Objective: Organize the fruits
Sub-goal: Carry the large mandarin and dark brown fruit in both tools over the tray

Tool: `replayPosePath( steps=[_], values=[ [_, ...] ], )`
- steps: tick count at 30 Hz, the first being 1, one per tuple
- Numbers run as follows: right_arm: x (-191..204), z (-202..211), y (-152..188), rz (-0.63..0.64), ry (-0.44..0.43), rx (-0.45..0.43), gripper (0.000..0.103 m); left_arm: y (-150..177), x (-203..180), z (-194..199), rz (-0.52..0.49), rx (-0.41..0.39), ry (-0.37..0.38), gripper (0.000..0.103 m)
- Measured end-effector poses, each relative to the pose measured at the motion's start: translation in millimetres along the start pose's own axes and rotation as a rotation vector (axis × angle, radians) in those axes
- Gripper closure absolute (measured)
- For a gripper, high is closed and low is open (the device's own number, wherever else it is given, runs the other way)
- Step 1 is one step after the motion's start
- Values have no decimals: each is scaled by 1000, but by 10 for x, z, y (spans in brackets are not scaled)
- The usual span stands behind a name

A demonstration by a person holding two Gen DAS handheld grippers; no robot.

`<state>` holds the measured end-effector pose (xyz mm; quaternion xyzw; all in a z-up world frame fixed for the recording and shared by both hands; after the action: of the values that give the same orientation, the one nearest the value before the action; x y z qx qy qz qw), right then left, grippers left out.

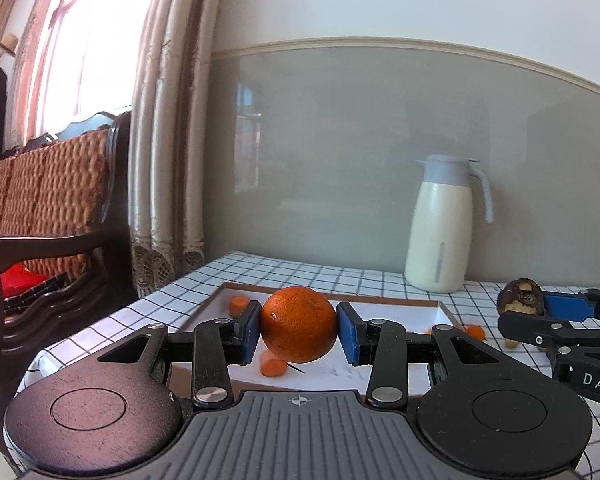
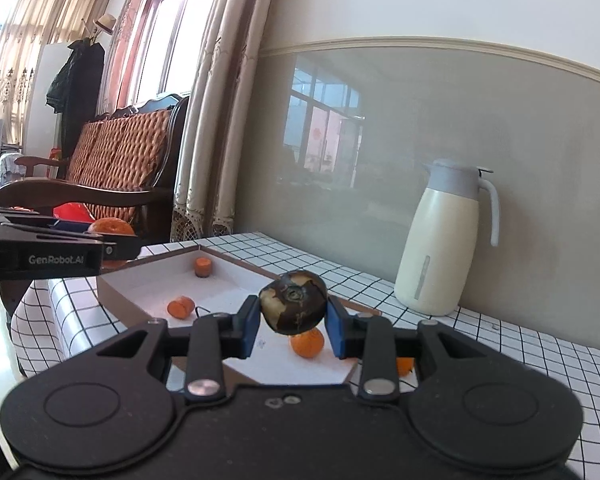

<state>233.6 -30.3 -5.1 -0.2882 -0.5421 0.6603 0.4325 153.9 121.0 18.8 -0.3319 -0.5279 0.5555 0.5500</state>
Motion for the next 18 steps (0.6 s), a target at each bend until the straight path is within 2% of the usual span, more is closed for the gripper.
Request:
replayPosePath(
  steps=[10,18],
  values=[
    [24,-314,-94,27,-7,5,76,-57,150,-222,10,9,-34,62],
    [-48,-612,-218,-17,1,7,76,-145,250,-575,52,25,-58,62]
  ],
)
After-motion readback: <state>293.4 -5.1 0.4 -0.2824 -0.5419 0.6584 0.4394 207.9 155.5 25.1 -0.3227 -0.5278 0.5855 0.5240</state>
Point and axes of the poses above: each gripper's, at about its wrist camera, not at the fingertips, and z roughly against the way its jaws point, x to its left, y to its underside, the point moved 4 cm from there along -z, roughly the way its jaws point, and after that the axes turned 14 degrees about -z, right-handed, at the moved point
